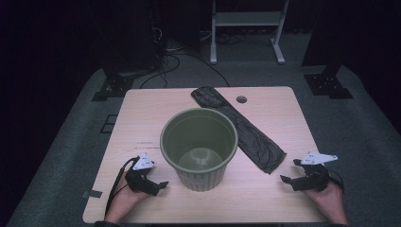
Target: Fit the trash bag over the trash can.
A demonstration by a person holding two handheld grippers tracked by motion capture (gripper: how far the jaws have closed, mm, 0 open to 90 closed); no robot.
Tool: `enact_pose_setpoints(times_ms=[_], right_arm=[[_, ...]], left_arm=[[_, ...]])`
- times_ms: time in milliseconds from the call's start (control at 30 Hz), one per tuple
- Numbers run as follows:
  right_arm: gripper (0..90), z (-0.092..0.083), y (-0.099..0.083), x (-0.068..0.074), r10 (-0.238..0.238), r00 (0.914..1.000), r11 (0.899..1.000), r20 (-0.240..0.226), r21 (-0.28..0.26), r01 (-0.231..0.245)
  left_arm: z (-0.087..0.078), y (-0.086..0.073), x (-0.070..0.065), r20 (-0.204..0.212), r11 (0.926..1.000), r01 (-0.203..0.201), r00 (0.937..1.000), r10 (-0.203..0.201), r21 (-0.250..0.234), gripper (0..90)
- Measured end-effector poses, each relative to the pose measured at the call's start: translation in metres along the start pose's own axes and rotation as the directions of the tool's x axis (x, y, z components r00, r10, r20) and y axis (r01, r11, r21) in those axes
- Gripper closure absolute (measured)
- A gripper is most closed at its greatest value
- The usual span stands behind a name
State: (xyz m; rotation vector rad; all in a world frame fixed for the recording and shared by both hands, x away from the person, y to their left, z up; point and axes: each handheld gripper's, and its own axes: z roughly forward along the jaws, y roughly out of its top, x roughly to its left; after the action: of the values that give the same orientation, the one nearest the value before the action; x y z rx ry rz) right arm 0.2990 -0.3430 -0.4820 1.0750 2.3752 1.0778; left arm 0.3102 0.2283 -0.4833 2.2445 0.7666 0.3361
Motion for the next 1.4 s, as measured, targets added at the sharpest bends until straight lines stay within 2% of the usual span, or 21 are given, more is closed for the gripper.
enact_pose_setpoints(times_ms=[433, 533, 767, 900, 967, 1000, 1167, 1267, 1367, 1400], right_arm=[[12.0, -0.002, 0.023, 0.001, 0.005, 0.9999, 0.999, 0.012, -0.046, -0.004], [11.9, 0.004, 0.033, 0.003, -0.002, 0.9998, 0.998, 0.02, -0.065, 0.003], [12.0, 0.018, 0.05, 0.006, -0.021, 0.9997, 0.998, 0.014, -0.055, 0.021], [12.2, 0.036, 0.059, 0.006, -0.019, 0.9998, 0.999, 0.002, -0.027, 0.019], [12.2, 0.038, 0.06, 0.005, -0.018, 0.9998, 1.0, 0.004, -0.016, 0.018], [12.5, 0.046, 0.061, 0.005, -0.024, 0.9997, 1.0, 0.005, 0.004, 0.024], [14.3, 0.058, 0.063, 0.005, -0.043, 0.999, 0.998, 0.012, 0.049, 0.043], [22.8, 0.062, 0.062, 0.005, -0.048, 0.9988, 0.995, 0.005, 0.093, 0.048], [28.0, 0.061, 0.062, 0.005, -0.037, 0.9993, 0.995, -0.002, 0.097, 0.037], [35.8, 0.06, 0.062, 0.005, -0.027, 0.9995, 0.995, -0.017, 0.097, 0.029]], left_arm=[[0.0, 0.0, 0.0, 0.001, 1.0, 0.0, 1.0, 0.0, 0.001, 0.0], [0.0, 0.0, 0.0, 0.001, 1.0, 0.001, 1.0, -0.001, 0.002, 0.0], [0.0, 0.0, 0.0, 0.0, 1.0, 0.002, 1.0, -0.002, 0.002, 0.0], [0.0, 0.0, 0.0, 0.0, 1.0, 0.001, 1.0, -0.001, 0.001, 0.0], [0.0, 0.0, 0.0, -0.001, 1.0, 0.002, 1.0, -0.002, 0.001, 0.0], [0.0, 0.0, 0.0, -0.001, 1.0, 0.002, 1.0, -0.002, 0.001, 0.0], [0.0, 0.0, 0.0, -0.001, 1.0, 0.002, 1.0, -0.002, 0.001, 0.0], [0.0, 0.0, 0.0, -0.001, 1.0, 0.002, 1.0, -0.002, 0.001, 0.0], [0.0, 0.0, 0.0, -0.001, 1.0, 0.002, 1.0, -0.002, 0.001, 0.0], [0.0, 0.0, 0.0, -0.001, 1.0, 0.002, 1.0, -0.002, 0.001, 0.0]])
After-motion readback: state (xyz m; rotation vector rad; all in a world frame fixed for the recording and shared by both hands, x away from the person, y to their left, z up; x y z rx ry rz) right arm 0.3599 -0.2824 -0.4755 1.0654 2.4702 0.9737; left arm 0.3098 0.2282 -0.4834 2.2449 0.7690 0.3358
